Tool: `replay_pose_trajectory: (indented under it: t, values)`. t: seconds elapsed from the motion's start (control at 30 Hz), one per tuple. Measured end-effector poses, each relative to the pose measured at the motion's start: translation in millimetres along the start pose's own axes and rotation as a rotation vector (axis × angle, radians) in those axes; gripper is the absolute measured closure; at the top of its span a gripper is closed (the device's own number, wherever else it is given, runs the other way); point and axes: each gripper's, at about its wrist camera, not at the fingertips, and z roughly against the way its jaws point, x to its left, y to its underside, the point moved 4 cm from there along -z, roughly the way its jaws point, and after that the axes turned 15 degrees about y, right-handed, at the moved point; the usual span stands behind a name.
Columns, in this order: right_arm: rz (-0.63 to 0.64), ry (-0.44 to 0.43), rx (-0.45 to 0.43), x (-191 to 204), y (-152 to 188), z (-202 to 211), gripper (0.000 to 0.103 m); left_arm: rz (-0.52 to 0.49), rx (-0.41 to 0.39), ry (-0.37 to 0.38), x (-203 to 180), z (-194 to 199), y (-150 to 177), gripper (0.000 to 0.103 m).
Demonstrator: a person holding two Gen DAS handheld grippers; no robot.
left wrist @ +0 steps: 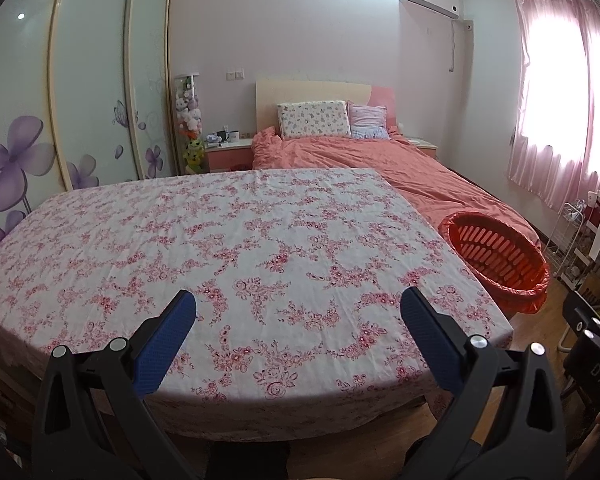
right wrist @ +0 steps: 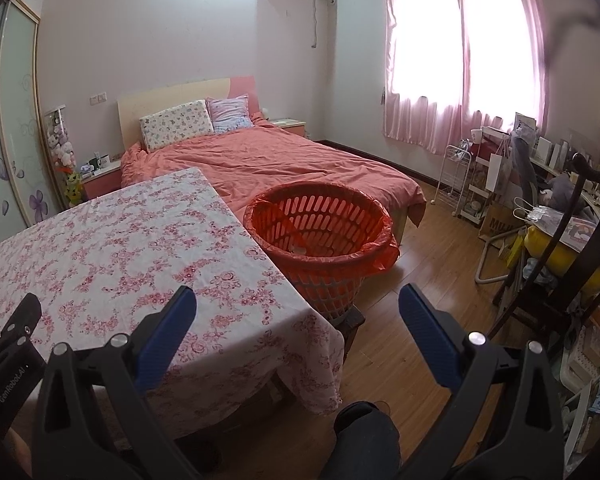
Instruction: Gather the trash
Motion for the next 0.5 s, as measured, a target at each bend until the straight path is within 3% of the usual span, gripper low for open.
replay_pose_trajectory:
  t: [0.5]
  values:
    - [-0.001, -0.005, -0.007, 0.9, -1.1, 1.7, 0.004, -0.012, -0.010, 0.001, -2.2, 3.5, -3.3, 0.002]
